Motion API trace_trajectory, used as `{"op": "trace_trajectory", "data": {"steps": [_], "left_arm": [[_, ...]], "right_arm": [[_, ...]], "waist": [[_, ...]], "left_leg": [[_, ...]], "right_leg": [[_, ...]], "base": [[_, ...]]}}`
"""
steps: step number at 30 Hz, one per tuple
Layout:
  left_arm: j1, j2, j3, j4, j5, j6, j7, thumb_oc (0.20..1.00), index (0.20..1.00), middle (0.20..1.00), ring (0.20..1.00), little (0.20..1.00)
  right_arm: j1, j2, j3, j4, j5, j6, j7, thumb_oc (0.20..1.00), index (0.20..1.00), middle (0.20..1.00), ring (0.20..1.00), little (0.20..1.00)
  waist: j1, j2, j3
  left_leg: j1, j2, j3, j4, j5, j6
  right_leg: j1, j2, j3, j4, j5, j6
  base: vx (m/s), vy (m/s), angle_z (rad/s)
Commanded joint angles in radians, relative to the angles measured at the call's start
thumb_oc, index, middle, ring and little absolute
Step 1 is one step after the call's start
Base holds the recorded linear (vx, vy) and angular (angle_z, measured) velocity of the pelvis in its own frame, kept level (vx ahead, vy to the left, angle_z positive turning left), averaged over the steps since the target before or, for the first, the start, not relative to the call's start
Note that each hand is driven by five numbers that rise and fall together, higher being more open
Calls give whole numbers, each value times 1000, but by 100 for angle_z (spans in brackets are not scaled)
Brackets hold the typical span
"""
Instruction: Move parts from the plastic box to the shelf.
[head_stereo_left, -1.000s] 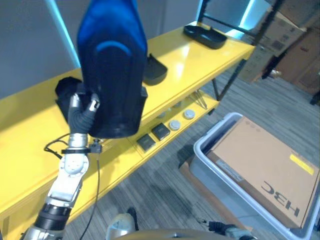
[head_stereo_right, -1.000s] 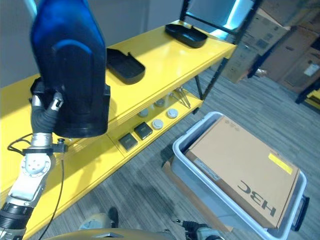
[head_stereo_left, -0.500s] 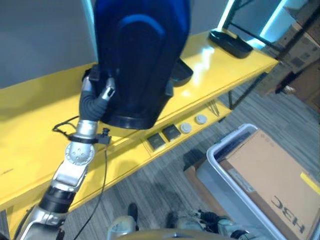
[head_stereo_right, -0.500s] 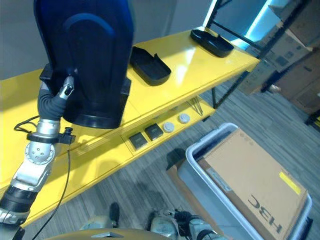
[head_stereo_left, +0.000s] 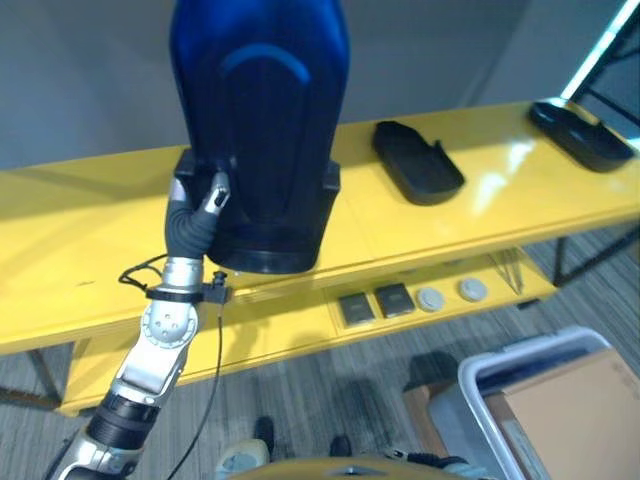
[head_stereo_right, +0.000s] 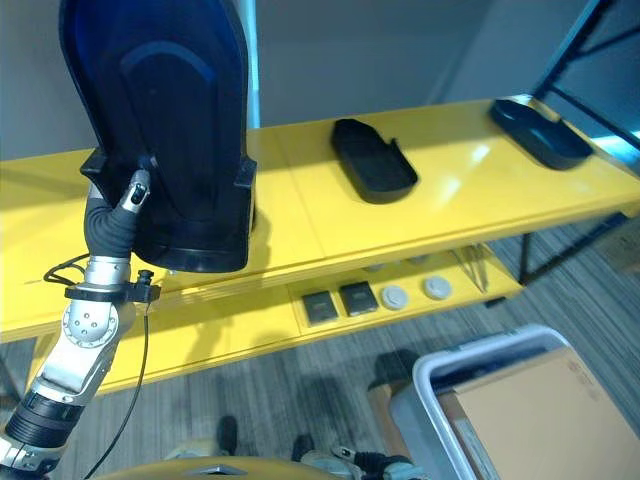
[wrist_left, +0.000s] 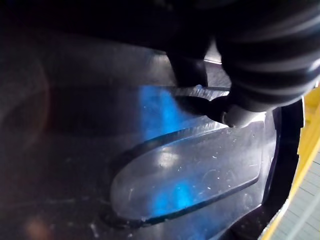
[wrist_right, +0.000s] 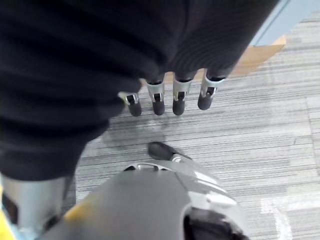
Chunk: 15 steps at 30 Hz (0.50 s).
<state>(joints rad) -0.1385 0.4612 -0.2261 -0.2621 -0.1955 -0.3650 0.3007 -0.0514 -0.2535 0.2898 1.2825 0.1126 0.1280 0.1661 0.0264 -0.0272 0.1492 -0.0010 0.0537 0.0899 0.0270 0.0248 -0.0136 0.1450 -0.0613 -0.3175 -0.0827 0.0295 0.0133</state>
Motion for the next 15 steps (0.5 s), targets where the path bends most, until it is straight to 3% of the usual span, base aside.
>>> {"op": "trace_trajectory", "data": {"steps": [1, 2, 5, 6, 7, 10, 11, 13, 14, 15], "left_arm": [[-62, 21, 74, -67, -33, -44, 35, 200, 200, 200, 200, 200], [-47, 26, 68, -67, -41, -38, 32, 200, 200, 200, 200, 200], [-25, 26, 66, -54, -49, -40, 15, 200, 200, 200, 200, 200], [-15, 26, 66, -43, -66, -41, -16, 200, 200, 200, 200, 200], [-15, 26, 66, -42, -67, -41, -17, 200, 200, 200, 200, 200], [-8, 29, 63, -27, -77, -64, -65, 200, 200, 200, 200, 200], [-28, 36, 46, -17, -83, -65, -91, 200, 200, 200, 200, 200], [-46, 44, 31, -7, -92, -65, -117, 200, 200, 200, 200, 200], [-84, 57, -1, 11, -94, -66, -130, 200, 200, 200, 200, 200], [-92, 59, -7, 15, -95, -68, -133, 200, 200, 200, 200, 200]], "right_arm": [[-19, -29, 5, 99, -55, 13, 20, 1000, 1000, 1000, 1000, 1000], [-39, -47, 2, 99, -28, 1, 40, 1000, 1000, 1000, 1000, 1000], [-68, -63, 6, 86, 18, -15, 53, 1000, 1000, 1000, 1000, 1000], [-88, -70, 3, 82, 86, -26, 69, 1000, 1000, 1000, 1000, 1000], [-88, -71, 4, 82, 88, -26, 69, 1000, 1000, 1000, 1000, 1000], [-110, -77, -38, 70, 300, -15, -1, 1000, 1000, 1000, 1000, 1000], [-126, -76, -78, 56, 302, -3, -44, 1000, 1000, 1000, 1000, 1000], [-127, -70, -93, 52, 276, -8, -88, 1000, 1000, 1000, 1000, 1000], [-120, -53, -104, 49, 259, -22, -145, 1000, 1000, 1000, 1000, 1000], [-118, -49, -105, 48, 259, -25, -154, 1000, 1000, 1000, 1000, 1000]], "waist": [[2, 17, -13], [9, 20, -6], [23, 25, -3], [31, 39, -2], [31, 40, -1], [27, 56, -5], [11, 64, -8], [4, 69, -8], [-4, 74, -3], [-3, 73, -2]], "left_leg": [[52, -11, -17, -24, -42, -2], [38, 60, 10, -7, -11, -38], [21, 141, 5, -3, 42, -76], [16, 193, -27, -12, 96, -101], [18, 194, -27, -14, 97, -101], [39, 222, -78, -18, 86, -114], [56, 209, -50, -5, 27, -109], [58, 195, -34, 7, 6, -101], [51, 167, -20, 37, -15, -87], [48, 161, -17, 46, -20, -84]], "right_leg": [[-63, 8, 89, 163, -86, 27], [-53, -16, 61, 179, -99, 25], [-41, -45, 51, 188, -105, 28], [-39, -68, 58, 196, -108, 36], [-39, -67, 58, 197, -109, 35], [-49, -114, 94, 216, -112, 58], [-63, -155, 110, 242, -111, 81], [-71, -180, 115, 254, -102, 96], [-77, -226, 122, 257, -53, 115], [-77, -236, 124, 255, -41, 118]], "base": [[43, 344, 89], [51, 357, 46], [69, 508, 53], [43, 475, 59], [53, 600, 33], [63, 564, -13], [36, 556, -28], [40, 501, -16], [39, 408, -3], [27, 294, 0]]}}
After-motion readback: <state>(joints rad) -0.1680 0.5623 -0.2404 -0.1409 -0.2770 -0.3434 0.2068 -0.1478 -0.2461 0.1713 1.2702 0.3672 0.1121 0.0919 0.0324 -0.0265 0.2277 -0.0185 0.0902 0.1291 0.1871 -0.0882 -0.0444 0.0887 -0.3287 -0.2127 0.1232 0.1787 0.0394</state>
